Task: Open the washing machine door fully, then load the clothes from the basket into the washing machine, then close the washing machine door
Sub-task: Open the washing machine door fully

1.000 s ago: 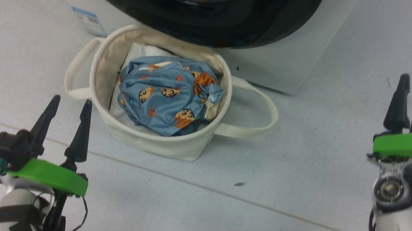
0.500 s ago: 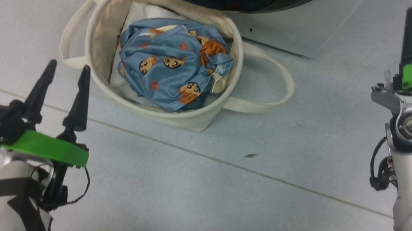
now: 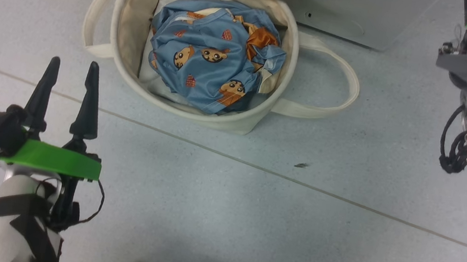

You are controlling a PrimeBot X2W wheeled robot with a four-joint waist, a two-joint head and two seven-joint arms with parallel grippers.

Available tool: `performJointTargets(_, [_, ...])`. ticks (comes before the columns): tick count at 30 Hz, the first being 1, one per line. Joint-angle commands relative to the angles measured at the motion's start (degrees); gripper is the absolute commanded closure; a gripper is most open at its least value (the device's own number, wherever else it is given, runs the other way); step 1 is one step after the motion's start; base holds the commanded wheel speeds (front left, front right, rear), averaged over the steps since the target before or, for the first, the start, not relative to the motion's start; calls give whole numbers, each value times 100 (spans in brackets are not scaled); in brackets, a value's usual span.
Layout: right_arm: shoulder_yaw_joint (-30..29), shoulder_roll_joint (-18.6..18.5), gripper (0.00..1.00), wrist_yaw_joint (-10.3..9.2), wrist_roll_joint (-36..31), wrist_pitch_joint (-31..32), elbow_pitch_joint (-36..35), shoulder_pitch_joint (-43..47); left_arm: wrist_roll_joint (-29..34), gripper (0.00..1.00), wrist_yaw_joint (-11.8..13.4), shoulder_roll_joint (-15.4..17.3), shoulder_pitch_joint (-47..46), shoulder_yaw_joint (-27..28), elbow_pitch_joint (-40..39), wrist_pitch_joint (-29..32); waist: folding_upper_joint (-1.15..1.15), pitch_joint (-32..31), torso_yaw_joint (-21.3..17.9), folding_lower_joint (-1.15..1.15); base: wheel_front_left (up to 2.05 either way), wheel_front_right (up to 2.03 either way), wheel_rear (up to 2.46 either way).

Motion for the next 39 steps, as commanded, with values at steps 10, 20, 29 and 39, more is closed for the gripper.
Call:
performJointTargets(10, [171,174,100,1,412,453,-329,-439,121,0,-69,83,-50,305,-152,-67,-1,140,35,-1,0,0,0])
performJointTargets(20, [396,220,100,1,648,1117,-318,-377,225,0,-94,60,-2,430,-102,-67,-1,9,5,-1,0,0,0])
performJointTargets(29, [792,153,100,1,973,2121,-362,224,295,0,-109,93,192,585,0,-67,-1,-359,-205,-1,0,0,0])
performJointTargets(39, [541,111,100,1,1002,1943,-690,356,308,0,-120,98,268,648,2,-67,-1,-502,-247,-1,0,0,0])
